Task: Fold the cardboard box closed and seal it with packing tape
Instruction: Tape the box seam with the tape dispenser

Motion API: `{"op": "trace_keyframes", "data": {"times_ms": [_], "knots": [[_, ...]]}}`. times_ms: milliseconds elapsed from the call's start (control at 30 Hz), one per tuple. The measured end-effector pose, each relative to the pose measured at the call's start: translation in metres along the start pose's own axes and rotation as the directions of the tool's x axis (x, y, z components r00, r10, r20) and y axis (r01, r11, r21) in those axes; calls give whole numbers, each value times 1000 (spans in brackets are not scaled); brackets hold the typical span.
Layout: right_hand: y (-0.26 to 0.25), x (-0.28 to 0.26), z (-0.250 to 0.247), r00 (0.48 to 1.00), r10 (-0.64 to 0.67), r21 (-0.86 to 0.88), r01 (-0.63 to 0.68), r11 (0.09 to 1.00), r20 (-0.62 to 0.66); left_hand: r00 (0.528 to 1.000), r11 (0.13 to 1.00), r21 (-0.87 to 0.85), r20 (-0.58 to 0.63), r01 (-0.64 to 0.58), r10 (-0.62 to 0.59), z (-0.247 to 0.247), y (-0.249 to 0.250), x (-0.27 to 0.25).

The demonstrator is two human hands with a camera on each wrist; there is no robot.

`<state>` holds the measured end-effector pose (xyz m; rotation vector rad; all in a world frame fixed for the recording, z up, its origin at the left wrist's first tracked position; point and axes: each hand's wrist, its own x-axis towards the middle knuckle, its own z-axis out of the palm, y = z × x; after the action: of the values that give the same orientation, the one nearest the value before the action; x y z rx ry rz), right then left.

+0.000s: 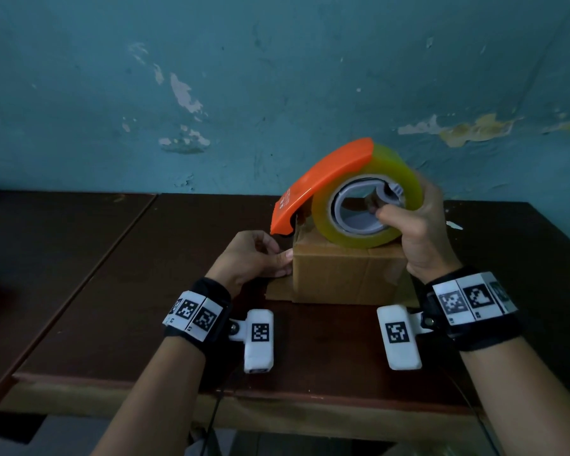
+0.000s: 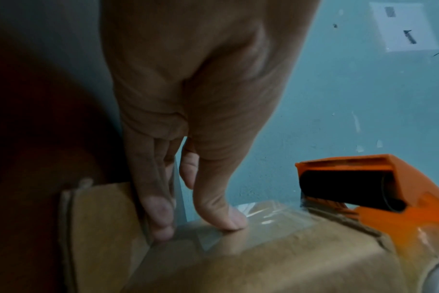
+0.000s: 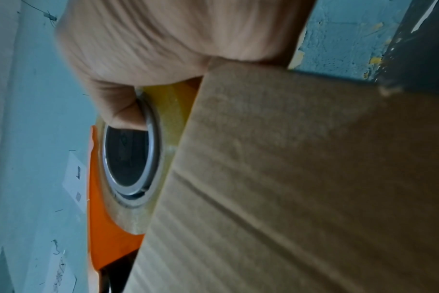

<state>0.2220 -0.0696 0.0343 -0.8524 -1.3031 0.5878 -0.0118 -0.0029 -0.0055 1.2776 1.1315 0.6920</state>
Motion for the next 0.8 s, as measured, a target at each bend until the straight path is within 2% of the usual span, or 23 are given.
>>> {"op": "trace_keyframes", "data": {"times_ms": [100, 200, 267, 400, 533, 600, 700, 800], "knots": [[-1, 1, 0, 1000, 4, 10, -4, 1000, -5, 998, 997, 49, -19, -51, 52, -1, -1, 1], [0, 2, 1, 1000, 5, 25, -5, 1000, -10, 971, 965, 128, -31, -229, 235, -1, 0, -2], [0, 3, 1, 1000, 11, 36, -10, 999, -15, 945, 943, 67, 0, -326, 327, 3, 1, -3], [3, 2, 0, 1000, -9, 27, 10, 1000, -11, 927, 920, -157, 59, -359, 371, 20, -6, -3], [4, 3, -2, 1000, 12, 20, -11, 1000, -17, 932, 897, -277, 7, -345, 362, 26, -11, -1], [4, 3, -2, 1000, 7, 25, -7, 1000, -13, 933, 899, -261, -18, -351, 359, 27, -10, 2], [3, 2, -1, 1000, -9, 19, 9, 1000, -20, 928, 919, -138, -25, -371, 371, 32, -9, 4], [2, 1, 0, 1000, -16, 8, 16, 1000, -9, 899, 897, -62, -40, -438, 436, 32, -8, 7]]}}
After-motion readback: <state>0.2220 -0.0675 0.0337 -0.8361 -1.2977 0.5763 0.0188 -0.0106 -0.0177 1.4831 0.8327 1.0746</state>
